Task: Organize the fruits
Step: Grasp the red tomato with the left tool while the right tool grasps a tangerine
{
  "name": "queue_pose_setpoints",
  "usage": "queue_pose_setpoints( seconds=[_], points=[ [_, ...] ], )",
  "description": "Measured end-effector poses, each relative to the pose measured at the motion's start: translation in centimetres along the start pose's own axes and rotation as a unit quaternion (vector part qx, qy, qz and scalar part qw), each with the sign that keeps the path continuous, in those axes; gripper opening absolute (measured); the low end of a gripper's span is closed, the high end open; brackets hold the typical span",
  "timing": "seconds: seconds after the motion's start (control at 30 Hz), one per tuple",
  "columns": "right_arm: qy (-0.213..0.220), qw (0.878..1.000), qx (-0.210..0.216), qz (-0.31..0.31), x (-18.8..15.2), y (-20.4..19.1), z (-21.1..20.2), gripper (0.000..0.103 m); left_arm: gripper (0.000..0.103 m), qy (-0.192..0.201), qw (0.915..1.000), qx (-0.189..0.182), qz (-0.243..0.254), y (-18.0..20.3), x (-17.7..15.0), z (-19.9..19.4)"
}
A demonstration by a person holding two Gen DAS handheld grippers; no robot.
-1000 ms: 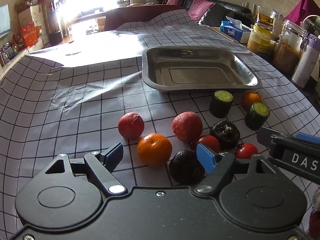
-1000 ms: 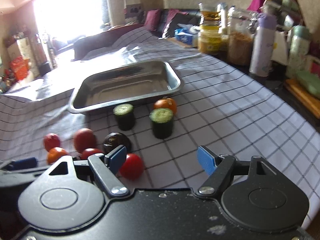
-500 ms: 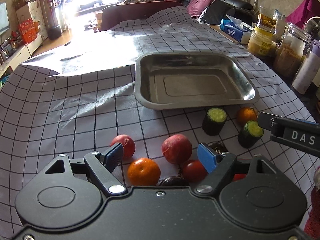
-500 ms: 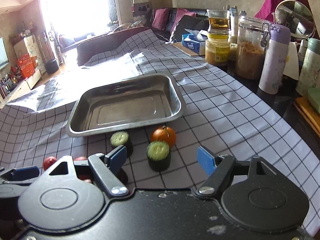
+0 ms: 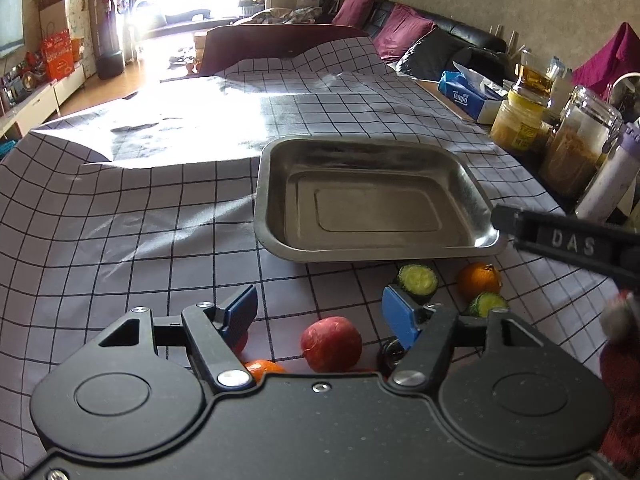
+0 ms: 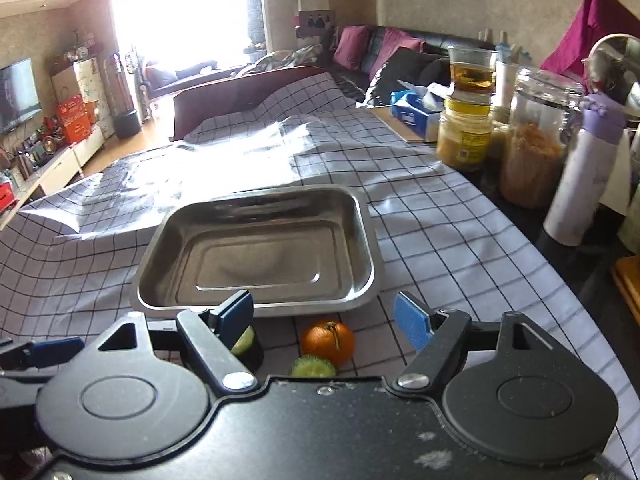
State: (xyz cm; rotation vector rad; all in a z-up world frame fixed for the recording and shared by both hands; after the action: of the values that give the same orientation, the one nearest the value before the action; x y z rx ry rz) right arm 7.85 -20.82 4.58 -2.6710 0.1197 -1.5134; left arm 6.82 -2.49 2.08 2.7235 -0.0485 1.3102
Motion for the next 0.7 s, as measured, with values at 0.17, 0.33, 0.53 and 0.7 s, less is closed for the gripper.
queue_pose_setpoints(
  seconds=[0.17,0.33,0.53,0.7],
  points=[
    [0.001,1.000,0.002,-0.008,0.3,0.3,1.7,0.079,0.069,-0.015,0.9998,0.006,-0.007,-0.5,0.0,0.8],
    [-0.024,1.000,0.007,0.016,0.0,1.0,3.3,0.078,0.066,-0.038,0.9989,0.012,-0.023,-2.1,0.0,1.6],
    [-0.035,0.999,0.019,0.034,-0.2,2.4,3.3,0.077,0.066,-0.049,0.9982,0.016,-0.030,-3.0,-0.1,2.0],
    [-0.060,0.996,0.031,0.064,-0.3,4.0,4.1,0.072,0.066,-0.046,0.9989,0.007,-0.011,-2.3,-0.3,2.0]
  ],
)
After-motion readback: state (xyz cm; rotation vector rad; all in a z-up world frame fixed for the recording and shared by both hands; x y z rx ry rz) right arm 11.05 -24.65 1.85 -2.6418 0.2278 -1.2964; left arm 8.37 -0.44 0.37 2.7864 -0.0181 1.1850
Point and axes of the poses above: each gripper's, at about its wrist camera, not at the fingertips, and z roughly the way its jaws point, y to its right, x to its top, the point moved 1 cm from there along z, roughly the way its jaws point, and after that the axes turned 9 degrees about y, right-handed, at the moved point
